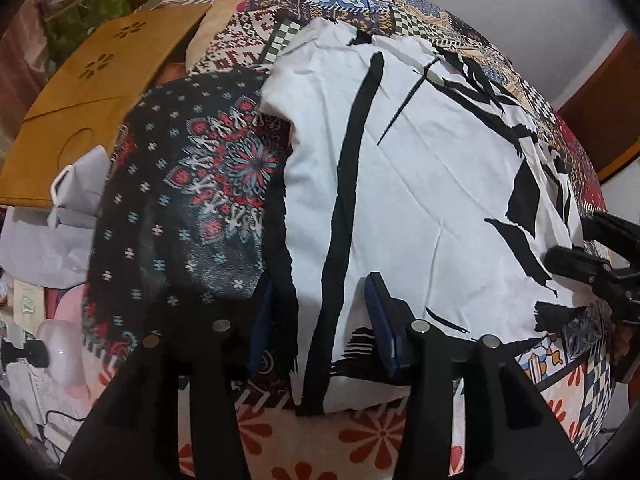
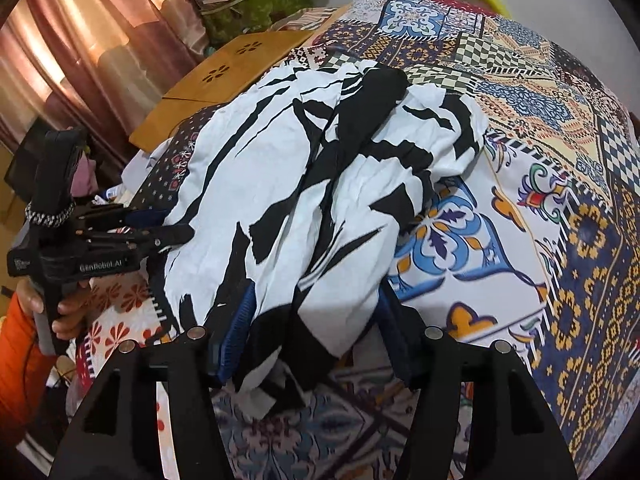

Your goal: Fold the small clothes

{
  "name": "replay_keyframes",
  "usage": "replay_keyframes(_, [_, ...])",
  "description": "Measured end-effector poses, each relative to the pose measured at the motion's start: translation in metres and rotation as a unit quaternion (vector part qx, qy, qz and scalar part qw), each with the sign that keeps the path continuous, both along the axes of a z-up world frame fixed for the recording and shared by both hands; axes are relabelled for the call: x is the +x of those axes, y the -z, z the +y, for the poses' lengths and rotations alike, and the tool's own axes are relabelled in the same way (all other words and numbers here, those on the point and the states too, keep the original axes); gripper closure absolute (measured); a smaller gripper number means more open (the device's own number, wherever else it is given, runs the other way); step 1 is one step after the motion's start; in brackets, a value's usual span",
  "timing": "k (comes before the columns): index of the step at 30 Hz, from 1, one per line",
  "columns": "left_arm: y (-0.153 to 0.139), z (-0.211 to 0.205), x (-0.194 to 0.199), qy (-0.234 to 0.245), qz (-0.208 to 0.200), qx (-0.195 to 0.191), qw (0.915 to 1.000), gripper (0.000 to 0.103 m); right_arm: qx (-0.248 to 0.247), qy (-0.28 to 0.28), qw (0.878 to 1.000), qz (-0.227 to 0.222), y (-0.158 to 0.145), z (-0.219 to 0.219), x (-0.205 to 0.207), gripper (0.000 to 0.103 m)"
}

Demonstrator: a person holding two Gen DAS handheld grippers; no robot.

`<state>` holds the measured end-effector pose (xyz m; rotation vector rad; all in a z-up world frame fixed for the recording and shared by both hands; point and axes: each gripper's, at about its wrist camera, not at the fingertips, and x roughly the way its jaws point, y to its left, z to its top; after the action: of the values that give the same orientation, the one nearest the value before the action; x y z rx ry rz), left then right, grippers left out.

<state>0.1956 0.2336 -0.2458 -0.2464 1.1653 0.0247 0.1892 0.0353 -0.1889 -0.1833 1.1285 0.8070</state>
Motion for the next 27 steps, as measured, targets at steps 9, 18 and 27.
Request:
replay_keyframes(9, [-0.019,0.034,0.056,-0.037,-0.017,-0.042,0.9983,0.056,0.022,0.017,0.999,-0.031,-0.019,0.0,0.021,0.045])
replay_keyframes(18, [-0.005,0.046,0.12,-0.048,-0.018,-0.057,0.9971,0.056,0.013,0.005,1.0,0.01,0.009,0.014,0.04,0.045])
replay_keyframes(27, [-0.036,0.04,0.129,-0.07,-0.099,0.066,0.9905,0.056,0.022,0.004,1.0,0.014,0.01,0.01,0.039,0.045])
